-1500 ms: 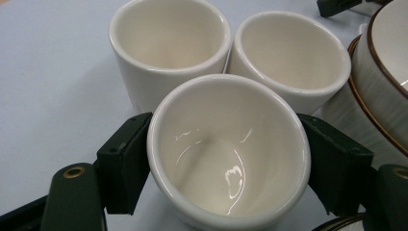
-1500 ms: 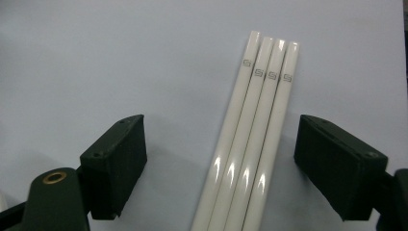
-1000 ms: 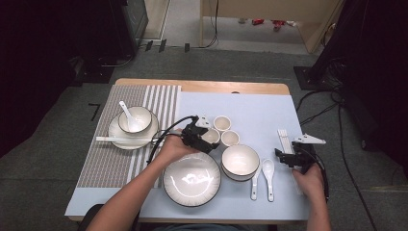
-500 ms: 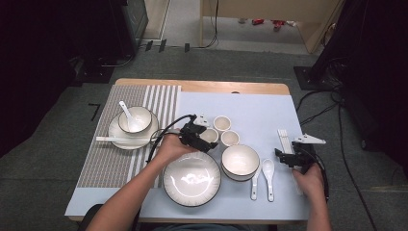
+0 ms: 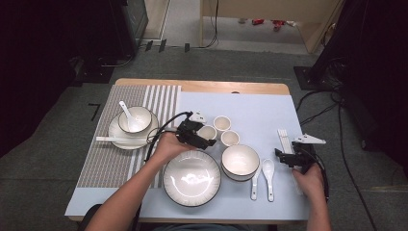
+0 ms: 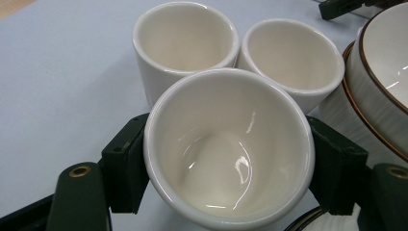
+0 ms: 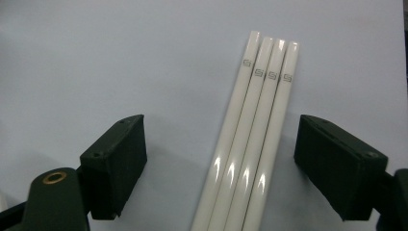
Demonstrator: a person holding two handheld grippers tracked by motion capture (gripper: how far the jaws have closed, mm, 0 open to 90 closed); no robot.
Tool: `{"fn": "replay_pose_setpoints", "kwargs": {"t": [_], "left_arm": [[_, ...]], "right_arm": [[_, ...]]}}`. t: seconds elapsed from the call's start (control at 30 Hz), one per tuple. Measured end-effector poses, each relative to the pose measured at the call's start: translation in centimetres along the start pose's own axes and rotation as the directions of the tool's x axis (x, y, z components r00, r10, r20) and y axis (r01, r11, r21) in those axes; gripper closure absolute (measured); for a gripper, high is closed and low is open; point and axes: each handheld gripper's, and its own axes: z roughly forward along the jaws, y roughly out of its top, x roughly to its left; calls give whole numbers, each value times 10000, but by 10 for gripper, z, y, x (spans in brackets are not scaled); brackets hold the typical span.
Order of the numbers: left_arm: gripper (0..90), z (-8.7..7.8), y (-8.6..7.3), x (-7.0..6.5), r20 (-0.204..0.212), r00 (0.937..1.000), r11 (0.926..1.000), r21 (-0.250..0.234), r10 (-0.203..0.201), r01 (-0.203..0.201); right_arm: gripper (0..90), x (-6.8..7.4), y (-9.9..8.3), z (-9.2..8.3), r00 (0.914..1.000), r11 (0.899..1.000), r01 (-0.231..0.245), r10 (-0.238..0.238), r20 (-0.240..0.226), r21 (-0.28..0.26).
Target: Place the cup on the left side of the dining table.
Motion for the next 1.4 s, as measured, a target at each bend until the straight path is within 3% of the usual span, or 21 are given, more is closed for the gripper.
{"fn": "replay_pose_setpoints", "kwargs": {"t": [0.77,1.0,1.4], "left_arm": [[278,-20,0,1,173,9998,10000,10,-64,64],[279,-26,0,0,211,9997,10000,14,-91,91],[278,-40,-4,3,224,9986,9989,-58,-474,475]], "right_arm": [[182,0,0,0,10000,10000,-4,4,1,0],[125,-1,0,1,9996,9997,-218,216,186,100],[125,-1,1,1,9996,9998,-191,189,208,107]]}}
